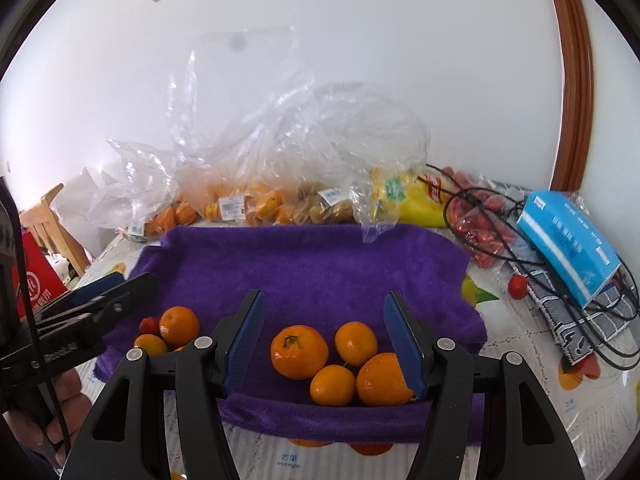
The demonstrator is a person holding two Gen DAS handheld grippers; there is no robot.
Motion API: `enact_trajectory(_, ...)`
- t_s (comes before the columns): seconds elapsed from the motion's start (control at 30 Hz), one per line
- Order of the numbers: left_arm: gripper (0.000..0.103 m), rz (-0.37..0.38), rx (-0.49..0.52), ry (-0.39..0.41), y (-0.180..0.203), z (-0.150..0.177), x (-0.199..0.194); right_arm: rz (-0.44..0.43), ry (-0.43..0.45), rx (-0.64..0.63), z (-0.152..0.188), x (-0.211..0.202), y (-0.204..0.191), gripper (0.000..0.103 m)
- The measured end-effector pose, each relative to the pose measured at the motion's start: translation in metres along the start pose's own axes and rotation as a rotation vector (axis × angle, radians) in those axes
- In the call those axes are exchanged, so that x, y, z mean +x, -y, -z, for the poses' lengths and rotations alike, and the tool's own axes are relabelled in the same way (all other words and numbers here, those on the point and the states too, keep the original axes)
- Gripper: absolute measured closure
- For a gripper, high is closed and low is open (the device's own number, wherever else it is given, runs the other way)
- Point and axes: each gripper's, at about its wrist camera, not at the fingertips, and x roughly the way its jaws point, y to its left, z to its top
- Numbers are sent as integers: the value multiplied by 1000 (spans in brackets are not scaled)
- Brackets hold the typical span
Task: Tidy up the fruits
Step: 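Move both open tools back from the towel toward the tablecloth fruit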
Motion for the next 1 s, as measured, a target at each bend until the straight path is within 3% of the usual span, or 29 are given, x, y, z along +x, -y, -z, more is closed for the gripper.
enact_trajectory(0.13,27,-3,25,13,7,-1,-9,7,19,-27,3,-18,-9,42)
enact_trajectory(0.5,27,15,-33,-29,-8,13,-40,47,18,-32,20,-59,-22,42)
enact_trajectory(0.73,27,-26,-4,-53,-17,32,-62,-14,-81,4,40,-64,-33,42)
enact_trajectory(1.0,27,-65,-19,-91,-38,48,-82,-34,-119,-8,65,-73,-51,42)
